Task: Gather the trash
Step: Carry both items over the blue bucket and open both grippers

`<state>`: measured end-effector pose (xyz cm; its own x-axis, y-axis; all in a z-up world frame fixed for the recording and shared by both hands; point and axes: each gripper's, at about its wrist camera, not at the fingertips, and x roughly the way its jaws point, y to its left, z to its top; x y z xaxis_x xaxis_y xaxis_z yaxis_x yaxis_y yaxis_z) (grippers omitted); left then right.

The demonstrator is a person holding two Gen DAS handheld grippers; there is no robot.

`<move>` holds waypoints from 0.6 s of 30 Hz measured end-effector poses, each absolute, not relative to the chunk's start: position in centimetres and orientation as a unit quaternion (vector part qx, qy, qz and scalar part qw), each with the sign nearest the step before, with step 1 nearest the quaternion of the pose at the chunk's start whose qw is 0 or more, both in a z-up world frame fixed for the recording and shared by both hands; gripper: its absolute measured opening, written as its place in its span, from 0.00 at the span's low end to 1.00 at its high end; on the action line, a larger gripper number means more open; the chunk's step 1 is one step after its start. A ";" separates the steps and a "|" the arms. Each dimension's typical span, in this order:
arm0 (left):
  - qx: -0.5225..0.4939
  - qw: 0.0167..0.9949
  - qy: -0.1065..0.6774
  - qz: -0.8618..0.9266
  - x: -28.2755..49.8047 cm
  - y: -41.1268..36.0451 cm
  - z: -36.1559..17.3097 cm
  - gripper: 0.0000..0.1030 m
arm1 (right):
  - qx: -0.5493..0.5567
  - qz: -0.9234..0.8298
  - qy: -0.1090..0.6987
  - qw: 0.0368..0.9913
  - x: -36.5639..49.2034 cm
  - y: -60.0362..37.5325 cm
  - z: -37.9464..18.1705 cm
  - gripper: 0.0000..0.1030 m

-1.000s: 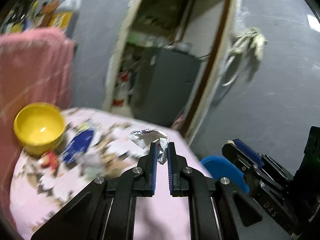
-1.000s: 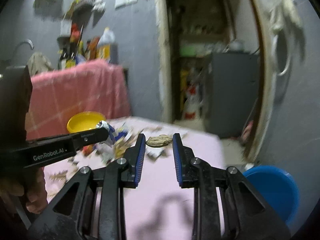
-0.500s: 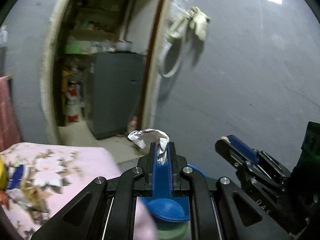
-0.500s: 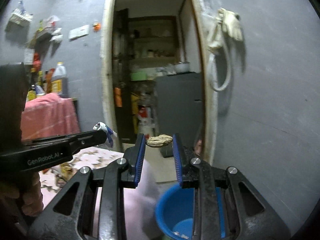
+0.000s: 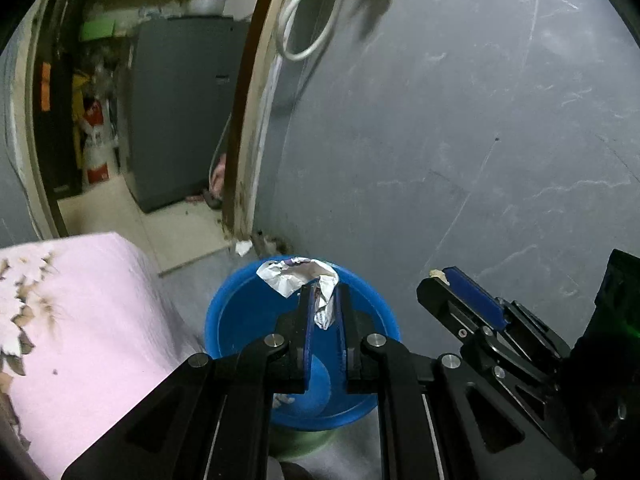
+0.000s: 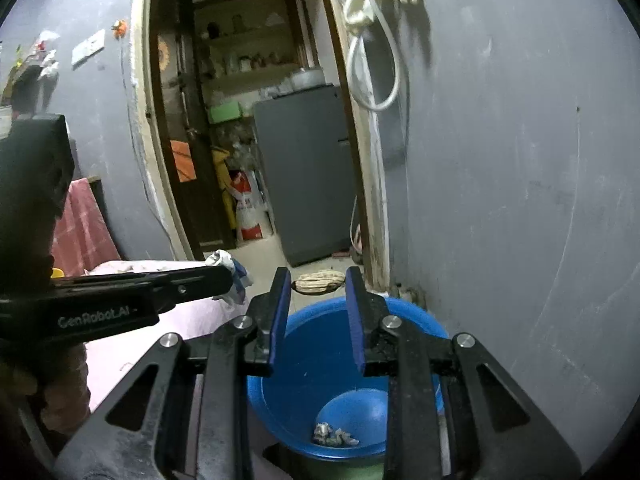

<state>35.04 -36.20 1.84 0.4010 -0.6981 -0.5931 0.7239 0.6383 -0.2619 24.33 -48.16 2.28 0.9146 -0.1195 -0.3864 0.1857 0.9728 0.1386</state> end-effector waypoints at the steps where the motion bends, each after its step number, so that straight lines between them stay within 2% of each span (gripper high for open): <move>1: 0.023 0.835 0.352 -0.422 35.5 -36.4 1.4 0.08 | 0.089 -0.078 0.195 0.974 24.6 -48.3 1.9 0.56; 4: 0.039 0.830 0.370 -0.416 36.5 -37.1 0.1 0.11 | 0.098 -0.077 0.210 0.970 25.3 -49.0 1.0 0.57; 9: 0.036 0.827 0.381 -0.411 37.0 -36.7 -1.1 0.26 | 0.105 -0.082 0.222 0.966 26.1 -49.6 0.3 0.58; 14: 0.018 0.834 0.377 -0.403 36.7 -35.2 -0.6 0.33 | 0.111 -0.085 0.217 0.966 26.0 -49.6 0.8 0.68; 18: 0.001 0.842 0.367 -0.395 36.6 -33.7 0.5 0.37 | 0.109 -0.084 0.208 0.968 25.6 -49.1 1.4 0.73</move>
<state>36.56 -33.66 0.49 0.4184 -0.6644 -0.6193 0.6654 0.6883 -0.2889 25.64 -49.08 1.44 0.8991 -0.1167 -0.4220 0.2076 0.9622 0.1762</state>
